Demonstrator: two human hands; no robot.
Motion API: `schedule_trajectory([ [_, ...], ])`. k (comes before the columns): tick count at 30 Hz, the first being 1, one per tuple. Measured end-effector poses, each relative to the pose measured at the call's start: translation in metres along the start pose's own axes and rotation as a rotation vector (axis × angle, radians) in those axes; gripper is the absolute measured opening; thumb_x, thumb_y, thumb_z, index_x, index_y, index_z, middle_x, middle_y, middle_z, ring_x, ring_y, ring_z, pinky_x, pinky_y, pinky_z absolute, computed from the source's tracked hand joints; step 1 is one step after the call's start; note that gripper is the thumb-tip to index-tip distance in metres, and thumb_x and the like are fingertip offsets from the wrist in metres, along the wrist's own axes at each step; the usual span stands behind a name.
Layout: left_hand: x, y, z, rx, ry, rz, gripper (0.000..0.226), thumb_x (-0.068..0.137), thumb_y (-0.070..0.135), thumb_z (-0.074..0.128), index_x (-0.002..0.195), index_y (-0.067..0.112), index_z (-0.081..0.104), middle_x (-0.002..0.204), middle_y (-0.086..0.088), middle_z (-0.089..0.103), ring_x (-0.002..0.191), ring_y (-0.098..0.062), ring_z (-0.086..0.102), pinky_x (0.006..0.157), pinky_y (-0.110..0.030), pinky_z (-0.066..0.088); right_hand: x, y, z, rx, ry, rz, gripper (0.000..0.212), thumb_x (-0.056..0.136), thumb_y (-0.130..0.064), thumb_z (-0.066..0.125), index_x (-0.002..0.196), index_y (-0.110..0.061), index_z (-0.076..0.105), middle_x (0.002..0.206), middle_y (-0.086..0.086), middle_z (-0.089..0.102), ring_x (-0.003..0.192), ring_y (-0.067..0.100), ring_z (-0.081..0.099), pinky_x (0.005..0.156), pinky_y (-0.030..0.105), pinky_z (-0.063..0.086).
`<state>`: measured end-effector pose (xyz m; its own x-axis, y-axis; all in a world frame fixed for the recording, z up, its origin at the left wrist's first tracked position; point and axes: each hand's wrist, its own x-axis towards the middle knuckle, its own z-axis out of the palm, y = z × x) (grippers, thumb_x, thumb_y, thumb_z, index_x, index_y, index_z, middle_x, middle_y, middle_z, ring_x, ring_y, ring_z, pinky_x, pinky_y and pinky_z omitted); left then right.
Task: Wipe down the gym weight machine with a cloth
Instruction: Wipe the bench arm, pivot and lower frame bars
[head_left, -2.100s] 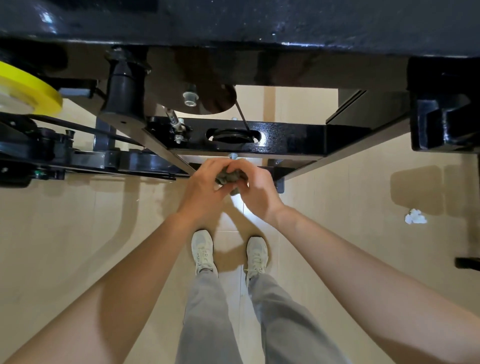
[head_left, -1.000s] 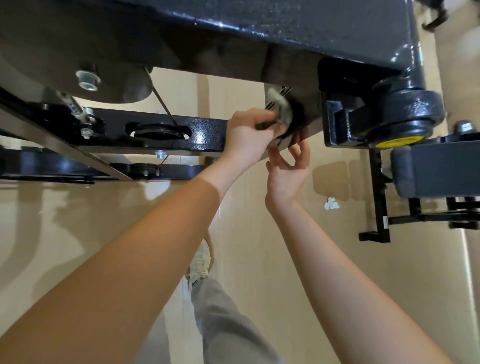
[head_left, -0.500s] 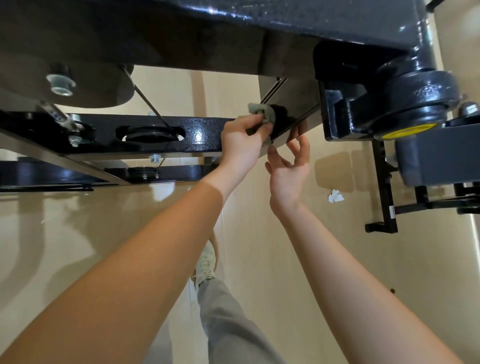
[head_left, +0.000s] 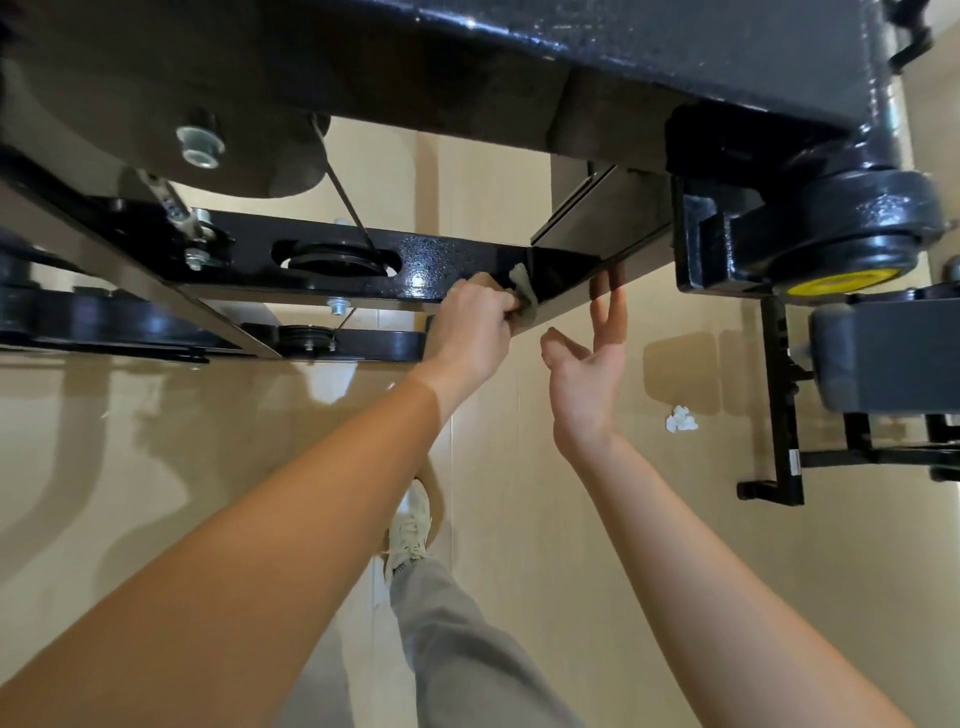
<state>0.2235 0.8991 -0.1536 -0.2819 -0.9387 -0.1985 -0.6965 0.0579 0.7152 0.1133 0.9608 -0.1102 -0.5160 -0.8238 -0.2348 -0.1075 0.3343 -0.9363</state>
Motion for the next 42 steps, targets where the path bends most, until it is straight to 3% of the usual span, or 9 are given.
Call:
schedule_trajectory([
  [5, -0.014, -0.02, -0.023, 0.124, 0.242, -0.009, 0.031, 0.1, 0.015, 0.056, 0.129, 0.012, 0.066, 0.135, -0.01, 0.055, 0.123, -0.034, 0.045, 0.094, -0.044, 0.049, -0.025, 0.002, 0.012, -0.271, -0.018, -0.031, 0.038, 0.091, 0.001, 0.059, 0.121, -0.022, 0.058, 0.118, -0.009, 0.058, 0.093, 0.009, 0.063, 0.074, 0.011, 0.047],
  [8, -0.02, -0.042, -0.029, 0.272, 0.199, 0.056, 0.043, 0.098, 0.011, 0.058, 0.141, 0.016, 0.056, 0.145, -0.007, 0.052, 0.127, -0.035, 0.043, 0.097, -0.044, 0.048, -0.026, 0.004, 0.029, -0.432, -0.199, -0.249, 0.04, 0.087, 0.002, 0.061, 0.12, -0.02, 0.064, 0.113, -0.018, 0.058, 0.104, 0.014, 0.061, 0.087, 0.019, 0.051],
  [11, -0.031, -0.058, -0.032, 0.414, 0.228, 0.057, 0.035, 0.091, 0.012, 0.067, 0.125, 0.02, 0.068, 0.129, -0.007, 0.063, 0.113, -0.037, 0.053, 0.086, -0.044, 0.05, -0.007, 0.012, 0.051, -0.658, -0.372, -0.409, 0.05, 0.087, 0.001, 0.063, 0.135, -0.014, 0.059, 0.142, 0.001, 0.053, 0.13, 0.019, 0.046, 0.111, 0.022, 0.035],
  [16, -0.061, -0.079, -0.046, 0.282, 0.276, -0.082, 0.029, 0.086, 0.004, 0.069, 0.114, 0.01, 0.069, 0.114, -0.013, 0.055, 0.101, -0.033, 0.049, 0.067, -0.041, 0.05, 0.002, 0.02, 0.086, -1.001, -0.613, -0.697, 0.059, 0.087, -0.007, 0.064, 0.144, -0.017, 0.052, 0.148, 0.003, 0.051, 0.133, 0.033, 0.042, 0.109, 0.048, 0.038],
  [26, -0.069, -0.098, -0.07, 0.203, 0.369, -0.267, 0.022, 0.087, 0.011, 0.071, 0.109, 0.014, 0.071, 0.106, -0.013, 0.063, 0.096, -0.035, 0.06, 0.078, -0.042, 0.047, 0.003, 0.024, 0.108, -1.158, -0.509, -0.948, 0.046, 0.092, -0.025, 0.061, 0.137, -0.019, 0.056, 0.137, 0.0, 0.057, 0.132, 0.03, 0.047, 0.107, 0.043, 0.032],
  [29, -0.064, -0.085, -0.061, 0.114, 0.209, -0.283, 0.024, 0.094, 0.025, 0.064, 0.117, 0.017, 0.069, 0.111, -0.01, 0.065, 0.099, -0.032, 0.061, 0.077, -0.039, 0.042, 0.016, 0.028, 0.094, -1.118, -0.358, -0.863, 0.032, 0.087, -0.025, 0.07, 0.118, -0.018, 0.07, 0.118, 0.004, 0.067, 0.111, 0.035, 0.059, 0.091, 0.043, 0.04],
  [33, -0.074, -0.079, -0.055, -0.029, 0.231, -0.345, 0.017, 0.094, 0.028, 0.065, 0.109, 0.02, 0.07, 0.103, -0.002, 0.069, 0.088, -0.022, 0.059, 0.068, -0.03, 0.034, 0.015, 0.019, 0.082, -1.032, -0.374, -0.677, 0.016, 0.087, -0.023, 0.074, 0.1, -0.014, 0.077, 0.096, 0.009, 0.068, 0.09, 0.034, 0.058, 0.076, 0.042, 0.049],
  [38, -0.095, -0.103, -0.059, -0.235, 0.344, -0.56, 0.008, 0.09, 0.019, 0.07, 0.094, 0.025, 0.068, 0.091, 0.003, 0.071, 0.081, -0.016, 0.064, 0.07, -0.03, 0.053, -0.023, 0.034, 0.099, -0.637, -0.585, -0.036, 0.004, 0.086, -0.024, 0.076, 0.087, -0.021, 0.079, 0.078, 0.0, 0.074, 0.073, 0.017, 0.065, 0.074, 0.043, 0.057],
  [42, -0.1, -0.113, -0.071, -0.371, 0.452, -0.604, 0.008, 0.089, 0.011, 0.072, 0.093, 0.017, 0.068, 0.077, 0.007, 0.064, 0.068, -0.007, 0.056, 0.068, -0.029, 0.053, -0.045, 0.042, 0.13, -0.324, -0.459, 0.32, 0.007, 0.085, -0.016, 0.079, 0.079, -0.017, 0.075, 0.075, 0.005, 0.072, 0.068, 0.016, 0.061, 0.073, 0.042, 0.056],
])
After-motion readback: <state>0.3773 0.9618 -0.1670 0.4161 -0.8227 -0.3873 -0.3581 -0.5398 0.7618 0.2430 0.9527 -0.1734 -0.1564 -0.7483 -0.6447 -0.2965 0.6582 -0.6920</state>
